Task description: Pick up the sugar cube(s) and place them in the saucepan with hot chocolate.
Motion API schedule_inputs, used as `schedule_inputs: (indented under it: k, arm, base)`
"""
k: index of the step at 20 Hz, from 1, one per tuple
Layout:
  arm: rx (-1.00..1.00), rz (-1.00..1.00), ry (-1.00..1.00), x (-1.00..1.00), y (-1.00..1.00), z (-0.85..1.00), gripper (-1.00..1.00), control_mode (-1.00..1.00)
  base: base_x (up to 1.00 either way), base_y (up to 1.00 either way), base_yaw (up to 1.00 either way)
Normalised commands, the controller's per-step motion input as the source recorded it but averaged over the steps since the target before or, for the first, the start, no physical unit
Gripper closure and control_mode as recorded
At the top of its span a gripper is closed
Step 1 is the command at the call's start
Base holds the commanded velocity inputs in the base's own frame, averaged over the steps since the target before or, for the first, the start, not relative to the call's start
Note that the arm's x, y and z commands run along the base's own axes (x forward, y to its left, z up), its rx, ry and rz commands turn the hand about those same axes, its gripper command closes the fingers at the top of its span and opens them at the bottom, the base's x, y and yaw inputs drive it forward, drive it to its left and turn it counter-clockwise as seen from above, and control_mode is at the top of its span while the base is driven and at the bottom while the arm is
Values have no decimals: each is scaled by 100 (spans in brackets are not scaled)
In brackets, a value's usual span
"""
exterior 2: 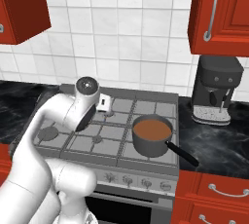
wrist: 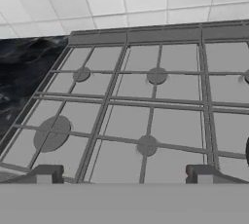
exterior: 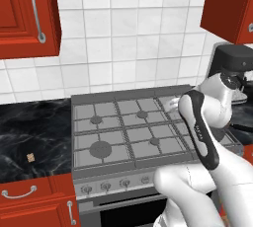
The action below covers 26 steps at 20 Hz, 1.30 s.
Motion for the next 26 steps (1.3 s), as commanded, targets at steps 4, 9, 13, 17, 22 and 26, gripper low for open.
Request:
schedule_inputs:
  k: [4,9,13,17,22,26]
  arm:
    - [-2,16,12,0,100,4,-100,-100]
    - [-8,16,3,7,100,-5,-100,-100]
    - [-13,18,1,8,100,-20,-100,-100]
    - [-11,19,0,11,100,-24,-100,-100]
    - [-10,20,0,11,100,-23,-100,-100]
    - [-6,12,3,18,97,-13,-100,-100]
  base:
    - [0,0,0]
    - [0,0,0]
    - [0,0,0]
    - [0,0,0]
    - [0,0,0]
    - [0,0,0]
